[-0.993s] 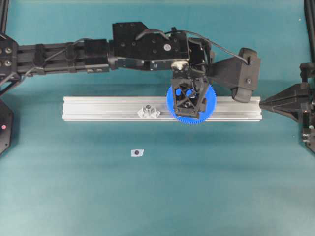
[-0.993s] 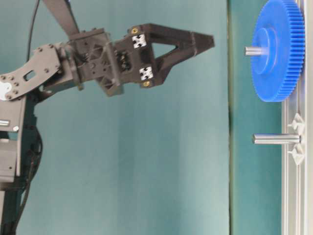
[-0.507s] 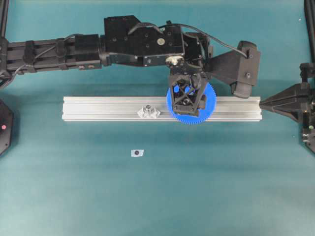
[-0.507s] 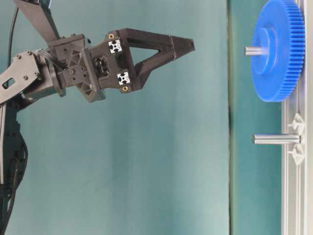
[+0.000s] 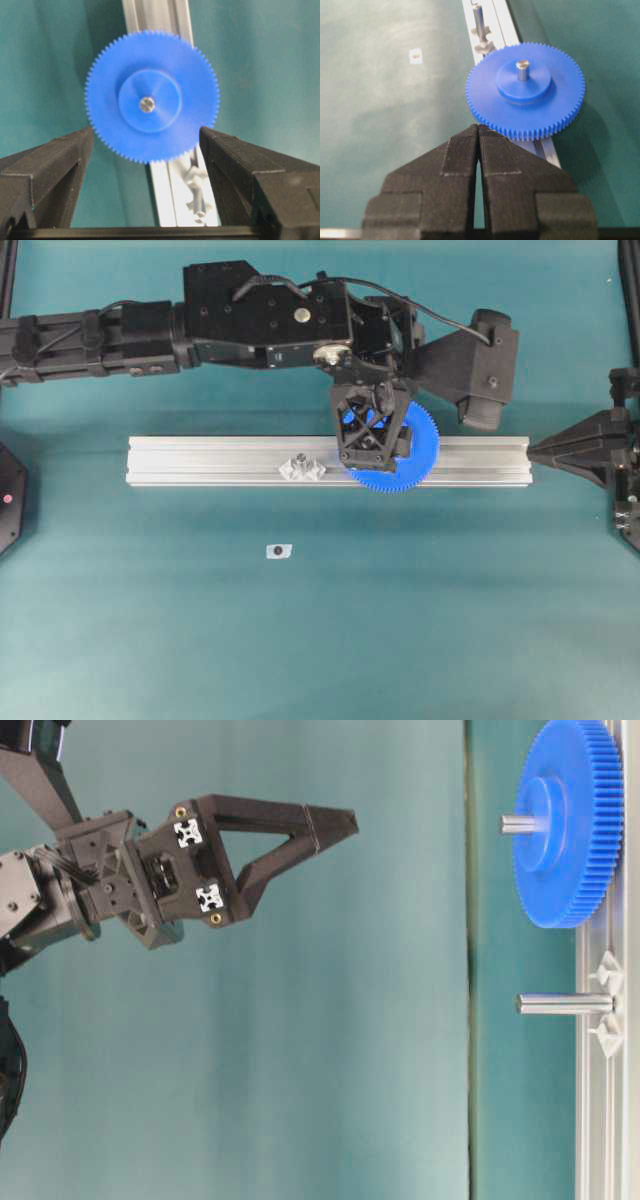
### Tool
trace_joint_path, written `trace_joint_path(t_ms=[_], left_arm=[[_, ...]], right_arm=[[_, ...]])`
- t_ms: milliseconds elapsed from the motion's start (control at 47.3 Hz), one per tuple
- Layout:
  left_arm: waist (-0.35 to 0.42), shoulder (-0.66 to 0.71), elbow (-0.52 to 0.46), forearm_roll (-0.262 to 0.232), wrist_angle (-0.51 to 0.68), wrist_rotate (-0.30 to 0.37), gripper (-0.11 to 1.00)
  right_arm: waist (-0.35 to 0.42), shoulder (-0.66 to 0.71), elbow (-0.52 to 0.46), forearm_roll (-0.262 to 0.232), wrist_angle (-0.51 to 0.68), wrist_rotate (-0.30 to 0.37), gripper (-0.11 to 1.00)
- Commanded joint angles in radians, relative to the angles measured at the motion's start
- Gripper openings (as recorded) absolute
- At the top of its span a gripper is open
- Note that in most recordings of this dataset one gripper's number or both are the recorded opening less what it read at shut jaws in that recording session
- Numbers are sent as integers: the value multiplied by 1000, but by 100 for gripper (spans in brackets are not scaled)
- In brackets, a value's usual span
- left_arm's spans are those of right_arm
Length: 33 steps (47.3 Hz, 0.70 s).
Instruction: Find the location of the shaft and insert the large gear.
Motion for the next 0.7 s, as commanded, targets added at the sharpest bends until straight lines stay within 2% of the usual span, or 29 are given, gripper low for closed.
trace_joint_path(t_ms=[0, 676], left_arm=[[-5, -57, -6, 3, -12, -6, 83], [-5, -60, 8, 3, -37, -25, 83]], right_arm=[[-3, 5, -26, 0, -5, 9, 1], [-3, 0, -23, 0, -5, 8, 1]])
